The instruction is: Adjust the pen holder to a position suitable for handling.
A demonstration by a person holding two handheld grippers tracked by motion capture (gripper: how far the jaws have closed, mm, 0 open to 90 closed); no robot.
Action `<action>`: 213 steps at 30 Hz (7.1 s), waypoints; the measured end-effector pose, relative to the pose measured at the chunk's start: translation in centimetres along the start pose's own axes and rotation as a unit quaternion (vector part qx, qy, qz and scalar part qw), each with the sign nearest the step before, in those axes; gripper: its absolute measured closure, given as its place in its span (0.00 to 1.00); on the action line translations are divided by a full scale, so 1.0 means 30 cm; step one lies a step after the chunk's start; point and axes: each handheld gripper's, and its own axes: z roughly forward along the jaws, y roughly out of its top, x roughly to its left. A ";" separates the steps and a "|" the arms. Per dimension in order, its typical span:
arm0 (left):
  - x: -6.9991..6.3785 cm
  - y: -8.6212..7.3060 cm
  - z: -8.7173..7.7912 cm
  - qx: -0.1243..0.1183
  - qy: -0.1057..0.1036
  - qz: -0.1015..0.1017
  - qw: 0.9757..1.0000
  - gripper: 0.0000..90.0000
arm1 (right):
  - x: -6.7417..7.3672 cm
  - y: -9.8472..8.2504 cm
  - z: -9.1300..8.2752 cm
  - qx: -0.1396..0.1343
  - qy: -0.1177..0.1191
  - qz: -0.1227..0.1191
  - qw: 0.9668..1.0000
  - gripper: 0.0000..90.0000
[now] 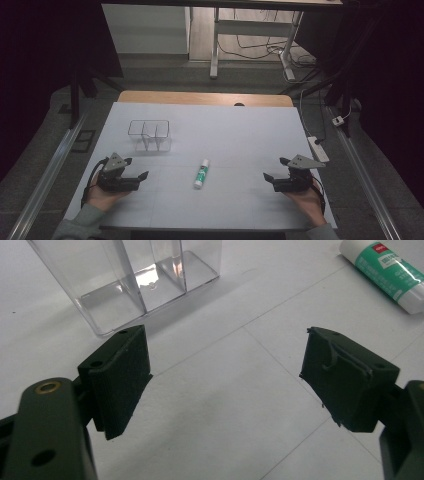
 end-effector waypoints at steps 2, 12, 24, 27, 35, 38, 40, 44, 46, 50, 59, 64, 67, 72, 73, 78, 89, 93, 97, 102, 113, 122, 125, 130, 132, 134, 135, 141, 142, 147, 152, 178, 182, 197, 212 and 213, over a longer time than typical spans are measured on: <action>0.002 -0.002 -0.002 -0.002 0.002 0.000 1.000 0.22 | 0.001 -0.001 0.001 0.000 -0.001 -0.002 1.000 0.12; -0.002 -0.003 0.000 -0.002 -0.002 0.007 1.000 0.22 | 0.004 0.000 -0.001 0.003 0.003 -0.009 1.000 0.14; 0.012 0.000 -0.009 -0.008 -0.004 -0.001 1.000 0.23 | 0.014 0.000 0.000 0.010 0.016 -0.005 1.000 0.16; 0.013 0.002 -0.010 -0.008 -0.003 0.001 1.000 0.23 | 0.014 0.000 0.000 0.014 0.015 -0.005 1.000 0.16; 0.026 0.053 -0.018 -0.012 0.002 0.013 1.000 0.23 | 0.018 -0.002 0.007 0.023 0.020 0.000 1.000 0.17; 0.031 0.086 -0.027 -0.015 0.006 0.019 1.000 0.23 | 0.021 0.000 0.005 0.010 0.042 0.016 0.999 0.18; 0.032 0.098 -0.031 -0.016 0.008 0.019 1.000 0.23 | 0.024 0.002 0.004 0.011 0.037 0.009 0.999 0.18; 0.036 0.148 -0.038 -0.017 0.012 0.021 1.000 0.24 | 0.025 0.001 0.004 0.010 0.030 0.008 0.999 0.18; 0.041 0.173 -0.040 -0.014 0.014 0.022 1.000 0.24 | 0.028 0.001 0.001 0.013 0.029 0.005 0.999 0.18; 0.064 0.216 -0.047 -0.013 0.025 0.016 0.999 0.24 | 0.039 0.002 -0.002 0.010 0.027 -0.006 1.000 0.18; 0.169 0.283 -0.081 -0.023 0.028 -0.017 0.999 0.25 | 0.032 0.005 0.009 0.011 0.028 -0.006 1.000 0.18; 0.241 0.322 -0.059 -0.027 0.044 -0.031 0.998 0.28 | 0.033 0.004 0.015 0.017 0.028 -0.008 0.999 0.18; 0.267 0.336 -0.052 -0.026 0.049 -0.037 0.998 0.28 | 0.031 0.003 0.016 0.019 0.029 -0.004 0.999 0.18; 0.302 0.329 -0.031 -0.022 0.049 -0.042 0.998 0.30 | 0.026 0.000 0.019 0.022 0.029 0.001 0.999 0.18; 0.302 0.329 -0.031 -0.022 0.049 -0.042 0.998 0.31 | 0.026 0.000 0.019 0.023 0.026 0.000 0.999 0.18; 0.319 0.305 -0.019 -0.010 0.055 -0.054 0.997 0.37 | 0.027 -0.002 0.020 0.024 0.025 0.000 0.999 0.18; 0.358 0.259 0.026 0.027 0.072 -0.053 0.996 0.65 | 0.022 -0.004 0.018 0.020 0.023 -0.002 1.000 0.18; 0.365 0.239 0.055 0.047 0.069 -0.048 0.995 0.85 | 0.024 -0.004 0.019 0.019 0.023 -0.002 1.000 0.18; 0.376 0.224 0.071 0.061 0.063 -0.047 0.995 0.98 | 0.024 -0.004 0.020 0.022 0.018 -0.005 1.000 0.18; 0.390 0.203 0.095 0.073 0.051 -0.055 0.995 0.99 | 0.023 -0.005 0.020 0.022 0.016 -0.003 1.000 0.18; 0.364 0.201 0.148 0.093 0.035 -0.038 0.994 0.99 | 0.026 -0.006 0.016 0.024 0.016 -0.007 1.000 0.18; 0.369 0.196 0.157 0.093 0.032 -0.043 0.994 0.99 | 0.024 -0.007 0.018 0.028 0.015 -0.007 0.999 0.18; 0.366 0.198 0.157 0.096 0.036 -0.040 0.994 0.99 | 0.026 -0.007 0.018 0.029 0.015 -0.006 0.999 0.18; 0.363 0.201 0.160 0.096 0.040 -0.043 0.994 0.99 | 0.028 -0.008 0.021 0.026 0.014 -0.006 1.000 0.18; 0.362 0.201 0.160 0.095 0.038 -0.044 0.994 0.98 | 0.028 -0.007 0.019 0.030 0.012 -0.007 0.999 0.18; 0.358 0.203 0.162 0.095 0.033 -0.042 0.994 0.98 | 0.029 -0.008 0.021 0.028 0.012 -0.006 0.999 0.18; 0.356 0.205 0.162 0.094 0.033 -0.038 0.994 0.99 | 0.029 -0.008 0.020 0.030 0.012 -0.007 0.999 0.18; 0.339 0.218 0.167 0.090 0.028 -0.035 0.995 0.98 | 0.030 -0.009 0.023 0.030 0.013 -0.007 0.999 0.18; 0.338 0.220 0.169 0.089 0.026 -0.034 0.995 0.98 | 0.030 -0.009 0.024 0.031 0.016 -0.007 0.999 0.18; 0.328 0.227 0.176 0.086 0.023 -0.033 0.996 0.98 | 0.032 -0.009 0.025 0.035 0.018 -0.008 0.999 0.18; 0.317 0.236 0.189 0.083 0.014 -0.033 0.996 0.98 | 0.032 -0.009 0.027 0.038 0.018 -0.008 0.999 0.18; 0.203 0.312 0.288 0.086 0.006 0.008 0.996 0.98 | 0.035 -0.012 0.033 0.043 0.022 -0.011 0.999 0.18; 0.189 0.323 0.299 0.085 0.001 0.013 0.996 0.98 | 0.035 -0.012 0.033 0.043 0.021 -0.010 0.999 0.18; 0.149 0.344 0.332 0.091 -0.009 0.027 0.995 0.98 | 0.035 -0.013 0.034 0.042 0.023 -0.009 0.999 0.18; 0.091 0.364 0.354 0.096 -0.021 0.050 0.994 0.98 | 0.035 -0.012 0.031 0.042 0.023 -0.011 0.999 0.18; 0.088 0.366 0.355 0.097 -0.024 0.052 0.994 0.98 | 0.035 -0.012 0.031 0.042 0.023 -0.011 0.999 0.18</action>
